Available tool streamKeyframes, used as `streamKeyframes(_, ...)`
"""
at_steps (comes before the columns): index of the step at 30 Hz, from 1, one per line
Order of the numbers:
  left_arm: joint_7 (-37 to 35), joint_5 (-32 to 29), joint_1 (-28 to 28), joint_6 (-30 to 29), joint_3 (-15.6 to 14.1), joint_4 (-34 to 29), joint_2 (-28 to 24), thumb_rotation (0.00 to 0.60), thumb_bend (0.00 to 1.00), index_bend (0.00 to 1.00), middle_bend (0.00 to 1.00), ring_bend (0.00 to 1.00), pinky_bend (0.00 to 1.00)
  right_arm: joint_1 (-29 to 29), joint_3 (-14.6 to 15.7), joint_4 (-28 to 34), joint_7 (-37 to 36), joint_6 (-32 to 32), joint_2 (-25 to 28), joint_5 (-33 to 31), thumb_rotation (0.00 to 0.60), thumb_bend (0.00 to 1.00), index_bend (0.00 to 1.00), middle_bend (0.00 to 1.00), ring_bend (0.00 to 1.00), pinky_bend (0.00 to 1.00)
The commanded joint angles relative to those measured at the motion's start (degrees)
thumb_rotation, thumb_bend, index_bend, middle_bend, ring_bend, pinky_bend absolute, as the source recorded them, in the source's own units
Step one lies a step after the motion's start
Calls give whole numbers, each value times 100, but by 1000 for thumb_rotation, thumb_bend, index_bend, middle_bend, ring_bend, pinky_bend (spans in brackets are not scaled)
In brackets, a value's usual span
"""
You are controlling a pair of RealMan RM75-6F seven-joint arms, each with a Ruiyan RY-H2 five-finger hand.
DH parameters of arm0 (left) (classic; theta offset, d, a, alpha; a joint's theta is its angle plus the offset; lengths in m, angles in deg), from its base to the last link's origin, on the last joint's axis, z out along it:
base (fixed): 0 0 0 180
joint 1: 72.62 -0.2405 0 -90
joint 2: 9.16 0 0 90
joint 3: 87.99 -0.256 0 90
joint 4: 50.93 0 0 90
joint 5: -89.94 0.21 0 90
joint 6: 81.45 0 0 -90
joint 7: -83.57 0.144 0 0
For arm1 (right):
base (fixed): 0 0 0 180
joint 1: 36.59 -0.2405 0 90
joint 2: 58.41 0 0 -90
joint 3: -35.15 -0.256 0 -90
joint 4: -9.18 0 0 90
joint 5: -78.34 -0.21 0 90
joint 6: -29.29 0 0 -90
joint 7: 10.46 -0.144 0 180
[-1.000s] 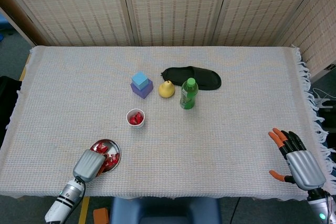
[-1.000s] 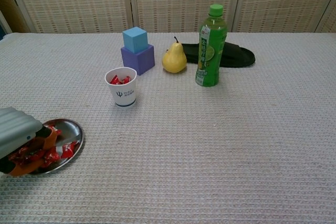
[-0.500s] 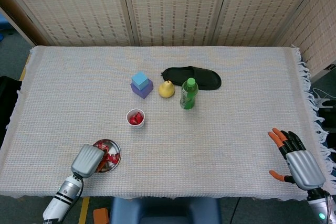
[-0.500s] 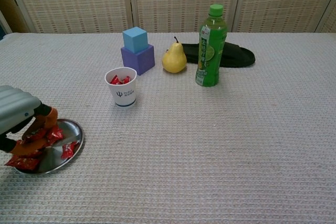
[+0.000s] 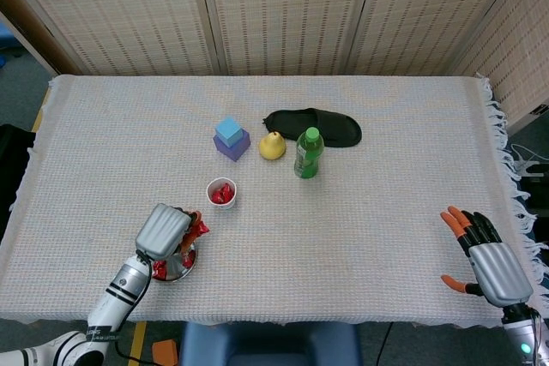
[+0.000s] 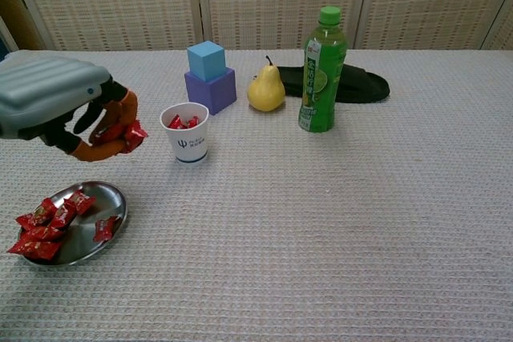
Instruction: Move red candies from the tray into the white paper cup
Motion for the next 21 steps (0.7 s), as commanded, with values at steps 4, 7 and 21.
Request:
streamKeyframes(4, 182, -500, 607, 378, 506, 360, 464, 600, 502, 656, 707, 697, 1000, -28, -47, -16, 11, -71, -13, -120, 600, 25, 0, 0, 0, 0)
streamKeyframes(7, 194, -569, 707, 425, 571, 427, 535, 600, 503, 656, 707, 697, 1000, -33, -59, -20, 6, -86, -15, -152, 600, 25, 0, 0, 0, 0)
streamKeyframes(21, 252, -1054, 1564, 712, 740, 2363, 1429, 600, 503, 663, 710, 697, 1000, -64, -155, -48, 65, -200, -34, -422, 600, 25, 0, 0, 0, 0)
